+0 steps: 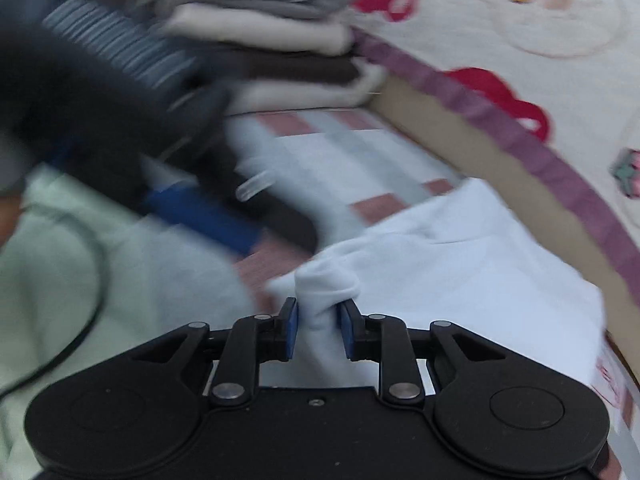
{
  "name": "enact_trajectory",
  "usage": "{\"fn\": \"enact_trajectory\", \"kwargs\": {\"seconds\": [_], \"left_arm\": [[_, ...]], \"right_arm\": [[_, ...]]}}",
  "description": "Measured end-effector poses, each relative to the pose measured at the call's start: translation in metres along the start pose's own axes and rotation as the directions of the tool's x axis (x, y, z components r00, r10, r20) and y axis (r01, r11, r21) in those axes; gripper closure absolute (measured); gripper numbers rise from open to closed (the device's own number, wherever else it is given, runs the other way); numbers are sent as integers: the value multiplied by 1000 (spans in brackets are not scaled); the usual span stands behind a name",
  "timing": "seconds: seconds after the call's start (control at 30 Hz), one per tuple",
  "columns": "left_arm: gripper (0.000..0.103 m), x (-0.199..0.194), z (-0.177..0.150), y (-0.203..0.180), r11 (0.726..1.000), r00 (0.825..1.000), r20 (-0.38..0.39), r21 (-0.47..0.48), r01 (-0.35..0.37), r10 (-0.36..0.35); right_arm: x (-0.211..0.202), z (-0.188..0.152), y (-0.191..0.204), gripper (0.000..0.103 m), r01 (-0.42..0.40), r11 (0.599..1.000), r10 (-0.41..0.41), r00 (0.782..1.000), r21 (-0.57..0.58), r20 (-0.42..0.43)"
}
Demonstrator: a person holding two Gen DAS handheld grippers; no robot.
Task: Fold clothes
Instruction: 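Grasp the shirt corner with the right gripper and fold it over the body, then grasp the folded shirt edge with the left gripper while the right gripper releases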
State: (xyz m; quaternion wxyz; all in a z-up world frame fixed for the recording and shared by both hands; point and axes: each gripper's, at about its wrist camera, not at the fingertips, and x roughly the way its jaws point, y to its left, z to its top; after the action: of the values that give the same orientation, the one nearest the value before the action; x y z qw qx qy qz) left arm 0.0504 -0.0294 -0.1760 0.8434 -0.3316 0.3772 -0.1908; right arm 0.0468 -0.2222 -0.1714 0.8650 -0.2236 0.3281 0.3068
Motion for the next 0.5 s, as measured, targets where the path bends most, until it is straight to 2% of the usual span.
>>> {"fn": "enact_trajectory", "kwargs": {"seconds": [0.03, 0.07, 0.1, 0.13, 0.23, 0.33, 0.37, 0.4, 0.43, 0.5], "left_arm": [[56, 3, 0, -4, 1000, 1000, 1, 20, -16, 16], [56, 5, 1, -8, 999, 999, 1, 40, -32, 32], [55, 8, 1, -12, 997, 999, 3, 60, -48, 47], [52, 11, 1, -15, 995, 998, 4, 81, -65, 65], [47, 27, -2, -20, 978, 991, 7, 159, -135, 136], [43, 52, -10, -23, 920, 965, 14, 298, -256, 264], [43, 59, -12, -24, 897, 956, 22, 341, -283, 293], [42, 60, -13, -25, 885, 957, 33, 372, -281, 290], [42, 60, -12, -25, 885, 956, 33, 372, -281, 290], [38, 60, -7, -23, 902, 958, 16, 333, -274, 285]], "right_arm": [[-7, -5, 0, 75, -75, 997, 75, 997, 28, 21], [-16, -9, -2, 80, -136, 988, 132, 990, 74, 52], [-26, -15, -8, 84, -167, 976, 156, 984, 138, 86], [-36, -20, -14, 81, -190, 961, 169, 978, 203, 120], [-67, -42, -43, 72, -72, 903, 3, 987, 424, 163], [-87, -72, -79, 58, 29, 809, -126, 984, 587, 125], [-91, -83, -91, 56, 66, 777, -162, 982, 627, 97], [-93, -92, -99, 56, 93, 742, -187, 980, 663, 72], [-95, -101, -107, 55, 113, 706, -205, 978, 699, 49], [-90, -117, -118, 49, 63, 626, -168, 984, 777, 55]]}}
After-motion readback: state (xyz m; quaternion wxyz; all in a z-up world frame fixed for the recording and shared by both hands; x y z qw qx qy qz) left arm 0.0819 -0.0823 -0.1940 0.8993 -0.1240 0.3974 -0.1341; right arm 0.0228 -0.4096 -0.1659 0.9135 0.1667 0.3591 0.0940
